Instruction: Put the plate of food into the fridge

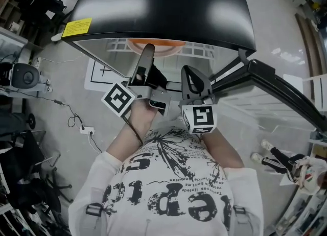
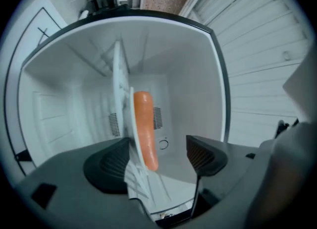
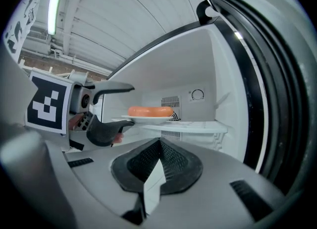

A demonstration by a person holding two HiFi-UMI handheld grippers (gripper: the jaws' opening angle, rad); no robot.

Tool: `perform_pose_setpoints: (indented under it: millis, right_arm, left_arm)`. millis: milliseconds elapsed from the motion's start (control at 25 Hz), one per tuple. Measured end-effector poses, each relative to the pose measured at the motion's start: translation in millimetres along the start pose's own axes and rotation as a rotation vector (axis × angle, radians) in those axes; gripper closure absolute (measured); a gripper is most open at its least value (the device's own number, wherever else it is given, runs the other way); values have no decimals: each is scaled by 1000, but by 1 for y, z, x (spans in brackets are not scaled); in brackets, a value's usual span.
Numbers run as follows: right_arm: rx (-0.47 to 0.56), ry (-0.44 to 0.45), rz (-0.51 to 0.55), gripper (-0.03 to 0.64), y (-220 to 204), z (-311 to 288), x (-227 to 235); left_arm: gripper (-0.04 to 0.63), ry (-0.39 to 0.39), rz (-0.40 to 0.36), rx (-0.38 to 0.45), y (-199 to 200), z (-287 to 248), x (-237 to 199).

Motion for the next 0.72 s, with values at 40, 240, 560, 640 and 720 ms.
perform_pose_setpoints:
  millis: [40,240,560,640,720]
  right_arm:
    - [6,-6,1,617,-1,2,-1]
    - [10,-10,5,617,0,8,-10]
    - [22,-58,-11,617,6,20,-14]
    - [21,-65,-10,617,7,22,-16]
    - [18,-77,-16,617,7,24,-17]
  left_arm:
    - [233,-26,-22,-14,-3,0,3]
    - [218,-4,37,-22,-1,10,-7]
    - [221,-50,41,-68,1,25,-2]
    - [312,-57,21,-90,0,31,0]
    - [358,-45,-13,-96,0,38,-1]
Point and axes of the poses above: the fingertips, and each gripper's own axes: z backward along the fingers, x to its right, y out of its top, the point moved 6 cm from there along z, backward along the fingers, and after that the axes turned 3 degrees about x, right-handed, at the moved point
